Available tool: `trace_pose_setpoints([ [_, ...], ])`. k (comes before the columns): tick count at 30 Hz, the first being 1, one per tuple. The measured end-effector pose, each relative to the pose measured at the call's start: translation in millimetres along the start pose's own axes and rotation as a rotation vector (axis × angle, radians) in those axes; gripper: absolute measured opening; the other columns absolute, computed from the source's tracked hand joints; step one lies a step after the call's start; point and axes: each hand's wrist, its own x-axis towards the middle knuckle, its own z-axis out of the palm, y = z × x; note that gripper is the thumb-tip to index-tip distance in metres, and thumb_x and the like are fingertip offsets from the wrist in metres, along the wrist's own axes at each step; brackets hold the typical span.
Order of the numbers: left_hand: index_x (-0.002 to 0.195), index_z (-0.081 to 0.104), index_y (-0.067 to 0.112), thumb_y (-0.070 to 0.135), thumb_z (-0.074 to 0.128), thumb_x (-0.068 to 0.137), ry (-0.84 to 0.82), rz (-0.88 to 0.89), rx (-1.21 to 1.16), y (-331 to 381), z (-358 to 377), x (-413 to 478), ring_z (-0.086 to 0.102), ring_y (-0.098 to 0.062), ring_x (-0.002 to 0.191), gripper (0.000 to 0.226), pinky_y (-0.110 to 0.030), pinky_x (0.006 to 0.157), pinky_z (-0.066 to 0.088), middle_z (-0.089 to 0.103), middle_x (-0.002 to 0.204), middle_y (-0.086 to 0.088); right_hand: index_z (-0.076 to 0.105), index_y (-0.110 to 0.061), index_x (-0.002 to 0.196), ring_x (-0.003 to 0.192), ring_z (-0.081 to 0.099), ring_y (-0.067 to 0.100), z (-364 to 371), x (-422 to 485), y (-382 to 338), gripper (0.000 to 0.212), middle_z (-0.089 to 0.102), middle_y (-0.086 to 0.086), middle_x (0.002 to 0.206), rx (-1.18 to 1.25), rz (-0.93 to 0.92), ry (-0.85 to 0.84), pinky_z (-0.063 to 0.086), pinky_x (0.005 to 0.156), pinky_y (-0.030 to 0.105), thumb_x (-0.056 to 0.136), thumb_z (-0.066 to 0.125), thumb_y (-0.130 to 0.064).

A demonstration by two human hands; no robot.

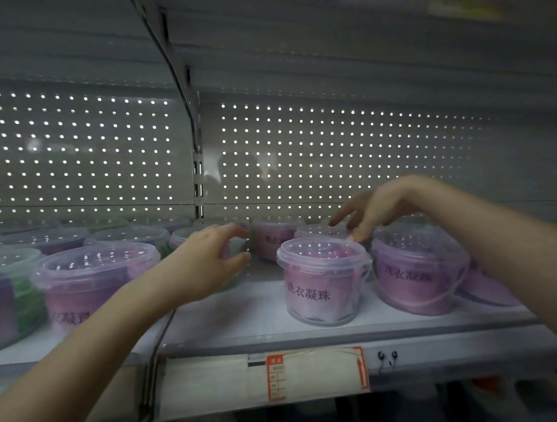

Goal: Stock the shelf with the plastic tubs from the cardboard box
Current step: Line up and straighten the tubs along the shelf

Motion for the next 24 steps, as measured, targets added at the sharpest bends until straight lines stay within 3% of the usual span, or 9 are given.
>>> trace_pose_setpoints([
  [2,0.131,0.049,0.021,0.032,0.053,0.092,0.005,0.002,0.011,1.2,-2.2,-3.9,0.046,-0.012,0.092,0.040,-0.020,0.075,0.028,0.056,0.124,-0.004,0.038,-0.031,0.141,0.132,0.041,0.022,2.0,-1.4,2.8,0.084,0.037,0.007,0.148,0.061,-0.029,-0.018,0.034,0.110,0.040,0.068,0.081,-0.028],
  [6,0.131,0.049,0.021,0.028,0.053,0.093,0.032,0.014,0.020,0.6,-9.6,-11.7,0.039,-0.008,0.089,0.039,-0.016,0.070,0.023,0.053,0.129,-0.001,0.052,-0.028,0.133,0.121,0.052,0.021,10.5,2.6,-7.8,0.066,0.049,0.002,0.137,-0.048,-0.077,0.085,0.047,0.086,0.022,0.075,0.076,-0.008],
  [9,0.131,0.049,0.022,0.029,0.052,0.093,0.035,0.003,0.017,-2.3,-14.2,-16.4,0.043,-0.011,0.093,0.039,-0.016,0.072,0.023,0.052,0.131,-0.001,0.057,-0.030,0.127,0.110,0.059,0.016,16.3,10.7,-20.4,0.056,0.055,-0.005,0.128,-0.072,-0.111,0.194,0.051,0.089,0.028,0.076,0.076,-0.013],
  [15,0.130,0.050,0.023,0.030,0.052,0.093,0.026,0.017,0.006,-2.3,-18.1,-19.2,0.042,-0.010,0.085,0.037,-0.017,0.067,0.023,0.054,0.125,-0.001,0.063,-0.025,0.121,0.102,0.058,0.009,19.4,7.5,-31.5,0.046,0.060,-0.006,0.118,-0.085,-0.177,0.254,0.049,0.079,0.018,0.078,0.075,-0.015],
  [17,0.130,0.049,0.023,0.030,0.052,0.093,0.028,0.021,0.004,-2.6,-17.5,-19.1,0.040,-0.009,0.086,0.037,-0.017,0.068,0.023,0.053,0.126,-0.001,0.065,-0.025,0.118,0.088,0.058,0.002,23.7,4.0,-30.1,0.042,0.063,-0.015,0.102,-0.015,-0.203,0.291,0.048,0.067,0.012,0.078,0.075,-0.015],
  [20,0.131,0.049,0.023,0.030,0.052,0.094,0.033,0.026,-0.009,-2.0,-17.4,-18.7,0.041,-0.010,0.091,0.038,-0.016,0.070,0.023,0.053,0.129,0.000,0.068,-0.030,0.113,0.073,0.060,-0.001,32.9,3.7,-38.2,0.037,0.066,-0.020,0.081,0.059,-0.278,0.345,0.048,0.063,0.014,0.079,0.073,-0.017],
  [24,0.132,0.048,0.022,0.030,0.052,0.093,0.046,0.033,-0.015,-1.4,-18.7,-17.9,0.044,-0.011,0.096,0.039,-0.015,0.072,0.023,0.051,0.131,-0.001,0.067,-0.026,0.115,0.077,0.059,-0.006,35.6,9.8,-51.6,0.036,0.064,-0.019,0.089,0.030,-0.293,0.368,0.047,0.065,0.012,0.080,0.071,-0.015],
])
